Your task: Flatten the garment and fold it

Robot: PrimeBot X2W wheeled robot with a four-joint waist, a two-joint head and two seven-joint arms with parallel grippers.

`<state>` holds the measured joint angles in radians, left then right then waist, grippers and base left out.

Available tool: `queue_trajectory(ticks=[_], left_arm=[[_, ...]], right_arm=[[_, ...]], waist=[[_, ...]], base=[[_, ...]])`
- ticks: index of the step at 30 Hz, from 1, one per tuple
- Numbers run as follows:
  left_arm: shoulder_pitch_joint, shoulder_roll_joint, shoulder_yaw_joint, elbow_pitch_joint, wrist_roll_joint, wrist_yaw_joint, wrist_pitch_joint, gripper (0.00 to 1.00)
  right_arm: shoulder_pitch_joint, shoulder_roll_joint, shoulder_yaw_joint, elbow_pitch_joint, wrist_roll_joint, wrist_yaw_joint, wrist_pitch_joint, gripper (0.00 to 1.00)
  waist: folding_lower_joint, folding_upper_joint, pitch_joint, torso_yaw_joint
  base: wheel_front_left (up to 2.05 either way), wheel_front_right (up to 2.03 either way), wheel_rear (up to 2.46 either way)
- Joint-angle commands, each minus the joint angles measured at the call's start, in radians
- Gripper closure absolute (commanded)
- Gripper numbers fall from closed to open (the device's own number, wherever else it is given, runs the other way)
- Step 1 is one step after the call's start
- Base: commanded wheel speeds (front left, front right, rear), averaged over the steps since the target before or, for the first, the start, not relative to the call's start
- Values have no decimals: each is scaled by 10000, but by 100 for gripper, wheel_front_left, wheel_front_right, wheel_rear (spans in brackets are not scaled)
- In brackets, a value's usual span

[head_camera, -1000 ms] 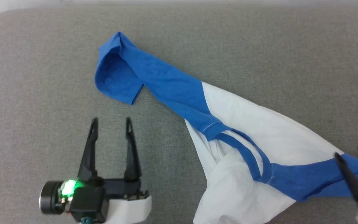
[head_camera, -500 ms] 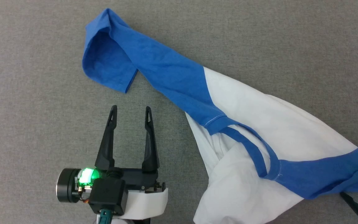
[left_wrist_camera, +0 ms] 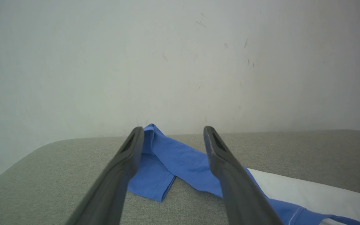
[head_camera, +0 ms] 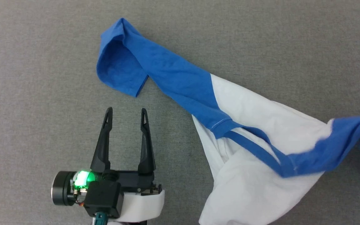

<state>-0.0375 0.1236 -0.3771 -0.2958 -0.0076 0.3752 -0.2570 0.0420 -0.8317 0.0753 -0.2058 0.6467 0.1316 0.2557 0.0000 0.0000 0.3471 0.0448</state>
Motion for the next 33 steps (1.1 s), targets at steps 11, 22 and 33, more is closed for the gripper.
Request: queue_trajectory(ticks=[11, 22, 33], left_arm=[[-97, -248, -380, -88, -66, 56, -47, 0], [-729, -513, -921, 193, -16, 98, -47, 0], [-479, -386, -705, 521, -341, 45, -47, 0]], right_arm=[[-4157, -627, -1949, 725, 1693, -9, 2535, 100], [-8083, 940, -281, 4832, -1532, -9, 2068, 0], [-7005, 111, 2127, 2826, 913, -9, 1822, 0]], waist=[[0, 0, 753, 689], [0, 0, 1385, 1187], [0, 0, 204, 801]], base=[[0, 0, 0], [0, 0, 0], [0, 0, 0]])
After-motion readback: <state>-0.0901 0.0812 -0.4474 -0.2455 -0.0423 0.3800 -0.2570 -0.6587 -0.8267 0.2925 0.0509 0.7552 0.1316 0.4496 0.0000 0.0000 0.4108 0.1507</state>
